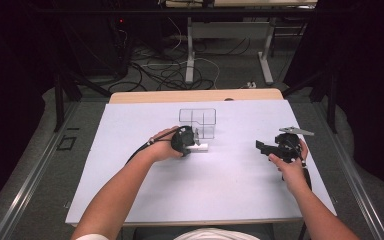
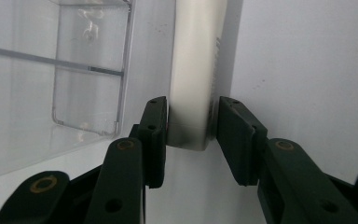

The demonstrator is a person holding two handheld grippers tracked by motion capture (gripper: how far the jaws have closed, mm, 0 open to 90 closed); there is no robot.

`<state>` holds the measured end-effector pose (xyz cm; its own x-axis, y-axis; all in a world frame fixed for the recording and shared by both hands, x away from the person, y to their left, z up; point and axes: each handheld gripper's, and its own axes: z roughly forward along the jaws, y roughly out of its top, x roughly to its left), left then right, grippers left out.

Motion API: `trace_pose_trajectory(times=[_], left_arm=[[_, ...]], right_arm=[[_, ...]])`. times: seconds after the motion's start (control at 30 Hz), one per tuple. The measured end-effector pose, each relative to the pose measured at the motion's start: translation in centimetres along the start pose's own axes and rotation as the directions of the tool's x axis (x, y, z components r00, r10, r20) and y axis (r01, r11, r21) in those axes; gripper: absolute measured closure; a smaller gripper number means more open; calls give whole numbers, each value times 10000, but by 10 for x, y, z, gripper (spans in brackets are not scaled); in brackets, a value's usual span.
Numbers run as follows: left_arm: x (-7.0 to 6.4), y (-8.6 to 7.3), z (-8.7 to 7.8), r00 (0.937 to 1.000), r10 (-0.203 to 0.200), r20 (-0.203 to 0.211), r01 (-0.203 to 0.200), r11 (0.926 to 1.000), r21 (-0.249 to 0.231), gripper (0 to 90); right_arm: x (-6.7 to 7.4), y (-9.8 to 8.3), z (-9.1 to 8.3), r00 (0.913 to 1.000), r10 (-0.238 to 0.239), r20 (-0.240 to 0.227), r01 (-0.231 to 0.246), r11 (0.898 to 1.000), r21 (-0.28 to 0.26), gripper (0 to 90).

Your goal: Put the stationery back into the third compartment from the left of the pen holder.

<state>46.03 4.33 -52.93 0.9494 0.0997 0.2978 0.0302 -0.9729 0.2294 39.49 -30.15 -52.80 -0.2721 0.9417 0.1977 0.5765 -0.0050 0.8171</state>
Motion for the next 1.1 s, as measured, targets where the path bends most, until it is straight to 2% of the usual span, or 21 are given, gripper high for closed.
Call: trace_pose_trajectory(times=[0.13,0.4,0.57,1.1], left_arm=[[-1,0,-1,9999,171,-25,-171,9998,89,671],[-2,1,-1,9992,387,-41,-386,9992,137,677],[-1,0,-5,9995,309,15,-309,9995,-23,702],[0,0,-6,10000,47,-14,-47,10000,33,709]], right_arm=[[1,0,0,10000,32,-41,-32,10000,24,141],[1,0,0,10000,24,-43,-24,10000,30,141],[1,0,1,10000,-36,-35,37,10000,59,141],[0,-1,1,10000,-66,-30,66,9999,87,141]])
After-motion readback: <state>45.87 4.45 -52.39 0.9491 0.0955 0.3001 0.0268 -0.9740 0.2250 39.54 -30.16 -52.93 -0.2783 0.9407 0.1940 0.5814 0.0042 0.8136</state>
